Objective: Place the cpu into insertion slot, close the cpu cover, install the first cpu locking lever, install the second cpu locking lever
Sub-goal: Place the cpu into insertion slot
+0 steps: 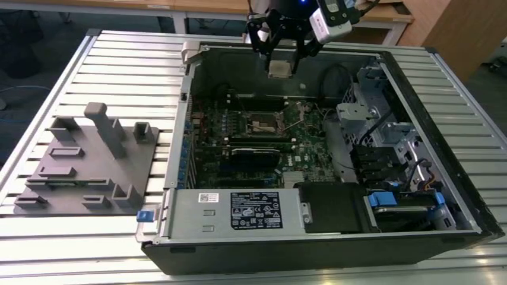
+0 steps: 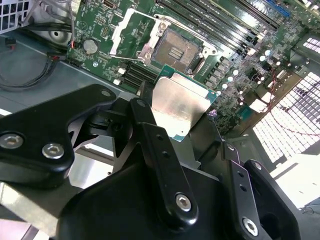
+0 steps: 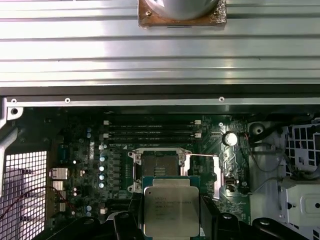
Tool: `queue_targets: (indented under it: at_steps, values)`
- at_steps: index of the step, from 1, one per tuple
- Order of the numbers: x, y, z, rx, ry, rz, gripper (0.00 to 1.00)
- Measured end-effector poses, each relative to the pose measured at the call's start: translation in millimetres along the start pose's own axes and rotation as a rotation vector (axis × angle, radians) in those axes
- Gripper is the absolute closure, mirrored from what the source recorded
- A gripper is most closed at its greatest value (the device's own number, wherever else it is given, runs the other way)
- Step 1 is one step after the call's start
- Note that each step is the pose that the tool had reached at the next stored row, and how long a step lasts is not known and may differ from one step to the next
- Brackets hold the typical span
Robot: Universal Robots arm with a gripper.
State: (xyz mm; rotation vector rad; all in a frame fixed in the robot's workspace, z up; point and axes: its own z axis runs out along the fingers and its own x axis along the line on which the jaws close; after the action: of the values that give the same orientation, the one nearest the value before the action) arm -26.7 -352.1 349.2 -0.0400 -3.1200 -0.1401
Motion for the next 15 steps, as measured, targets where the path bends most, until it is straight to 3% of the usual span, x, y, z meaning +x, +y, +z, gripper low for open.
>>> queue_targets:
  at_steps: [15]
  values:
    - [-0.1,-0.4,4.3,0.0002,0.0001,0.000,0.46]
